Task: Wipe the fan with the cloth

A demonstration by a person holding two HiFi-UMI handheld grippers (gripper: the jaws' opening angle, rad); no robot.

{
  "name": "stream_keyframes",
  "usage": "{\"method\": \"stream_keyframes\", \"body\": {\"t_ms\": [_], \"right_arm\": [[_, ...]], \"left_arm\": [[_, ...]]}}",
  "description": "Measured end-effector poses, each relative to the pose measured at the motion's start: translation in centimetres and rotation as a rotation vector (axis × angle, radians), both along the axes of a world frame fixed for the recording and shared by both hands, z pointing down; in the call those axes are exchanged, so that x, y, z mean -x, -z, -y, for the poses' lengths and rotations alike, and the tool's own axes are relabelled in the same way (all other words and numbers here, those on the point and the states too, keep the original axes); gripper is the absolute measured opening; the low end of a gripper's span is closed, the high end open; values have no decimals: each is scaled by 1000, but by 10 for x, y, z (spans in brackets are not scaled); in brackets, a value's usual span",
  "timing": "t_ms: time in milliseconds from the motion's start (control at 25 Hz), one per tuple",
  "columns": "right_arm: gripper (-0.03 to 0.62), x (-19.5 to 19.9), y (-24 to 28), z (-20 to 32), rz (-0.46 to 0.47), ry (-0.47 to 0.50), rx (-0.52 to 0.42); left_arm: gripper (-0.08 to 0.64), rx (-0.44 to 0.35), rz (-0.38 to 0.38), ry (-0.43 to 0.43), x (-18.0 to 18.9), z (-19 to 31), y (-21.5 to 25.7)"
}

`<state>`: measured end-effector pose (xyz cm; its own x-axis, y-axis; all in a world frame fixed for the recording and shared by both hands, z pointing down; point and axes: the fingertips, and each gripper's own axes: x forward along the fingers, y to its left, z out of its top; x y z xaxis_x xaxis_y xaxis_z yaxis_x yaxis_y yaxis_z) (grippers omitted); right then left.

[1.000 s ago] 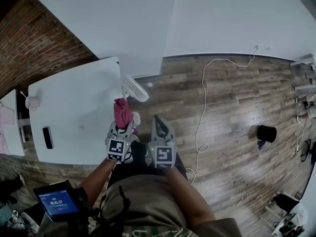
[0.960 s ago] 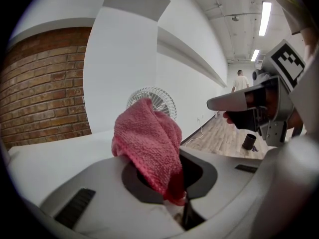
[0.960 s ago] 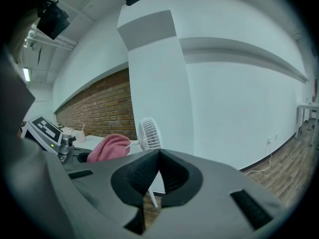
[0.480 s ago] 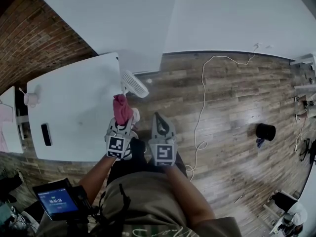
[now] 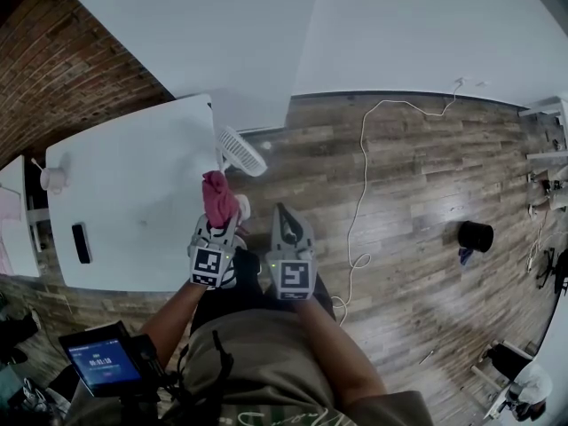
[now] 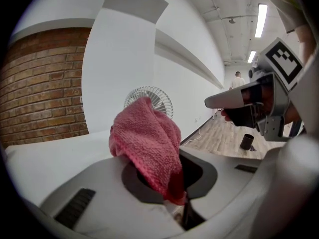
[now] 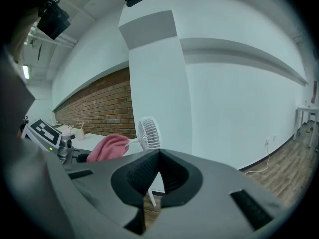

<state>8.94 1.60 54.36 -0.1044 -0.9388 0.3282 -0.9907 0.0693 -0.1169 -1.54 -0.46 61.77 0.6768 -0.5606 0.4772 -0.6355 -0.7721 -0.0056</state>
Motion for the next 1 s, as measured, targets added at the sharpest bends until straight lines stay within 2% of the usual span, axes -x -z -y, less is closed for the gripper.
{"method": "stream_keyframes", "body": {"t_ms": [200,400,560,800,1000], "right_arm": [[0,-1,-2,-3,-19,7,1],[0,3,-7,-3,-18,10,-8],[0,2,-7,-2,-25,14,-11],[0,8,6,5,7,12,-41],[0,19,16,15,-6,27,-69]], "left_arm": [[55,24,-7,-3,-1,-6,-5],[57,75,58,-68,1,-19,-31],[57,73,66,-84,3,-19,-31],[57,5,55,-87,5,-18,0],[56,-125,33,-61,10,5,52]]}}
